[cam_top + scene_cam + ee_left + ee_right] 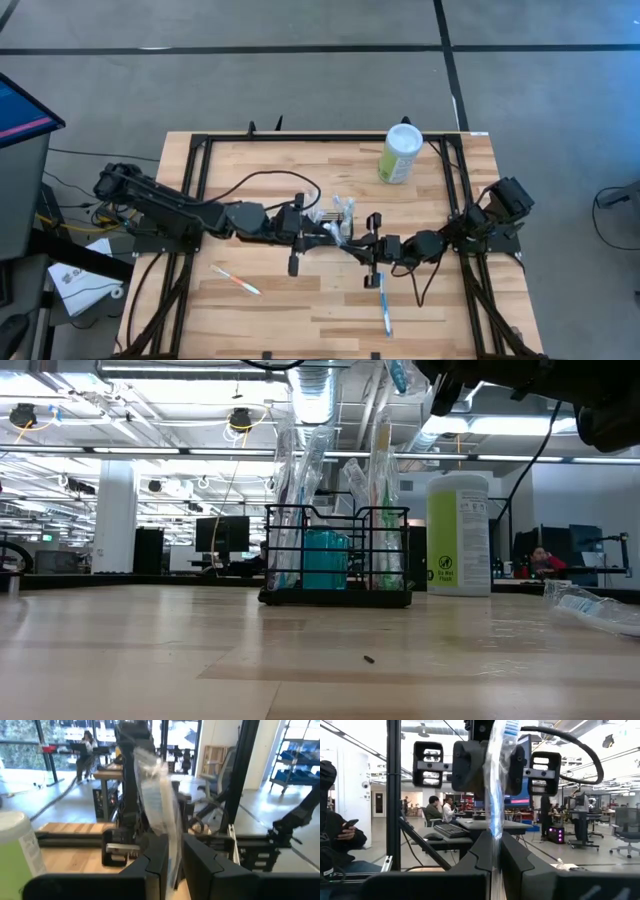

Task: Pick & Place toothbrushing station
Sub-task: Put the left blue toothbrush into the right compartment of the organizer

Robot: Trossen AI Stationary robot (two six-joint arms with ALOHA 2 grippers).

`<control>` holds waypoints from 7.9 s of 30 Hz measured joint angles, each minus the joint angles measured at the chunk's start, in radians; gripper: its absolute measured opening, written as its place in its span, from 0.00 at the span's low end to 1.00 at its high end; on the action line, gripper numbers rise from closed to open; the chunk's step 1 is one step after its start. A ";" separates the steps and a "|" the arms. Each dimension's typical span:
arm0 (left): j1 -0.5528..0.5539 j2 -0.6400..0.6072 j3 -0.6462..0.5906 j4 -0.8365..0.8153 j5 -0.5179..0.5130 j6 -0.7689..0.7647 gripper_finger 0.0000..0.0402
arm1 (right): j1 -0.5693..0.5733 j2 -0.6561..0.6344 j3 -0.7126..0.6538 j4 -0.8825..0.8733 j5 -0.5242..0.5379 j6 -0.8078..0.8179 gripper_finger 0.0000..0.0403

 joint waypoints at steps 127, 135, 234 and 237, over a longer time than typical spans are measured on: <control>-0.045 -0.060 -0.001 -0.324 0.014 -0.083 0.15 | 0.074 -0.222 0.122 -0.698 0.362 0.096 0.03; -0.073 -0.060 -0.001 -0.327 0.009 -0.083 0.15 | 0.043 -0.230 0.021 -0.531 0.364 0.047 0.03; -0.121 -0.060 -0.169 -0.136 -0.015 -0.188 0.15 | -0.076 -0.161 -0.019 -0.524 0.422 0.101 0.03; -0.121 -0.060 -0.169 -0.135 -0.015 -0.188 0.15 | -0.081 -0.162 -0.019 -0.510 0.419 0.092 0.04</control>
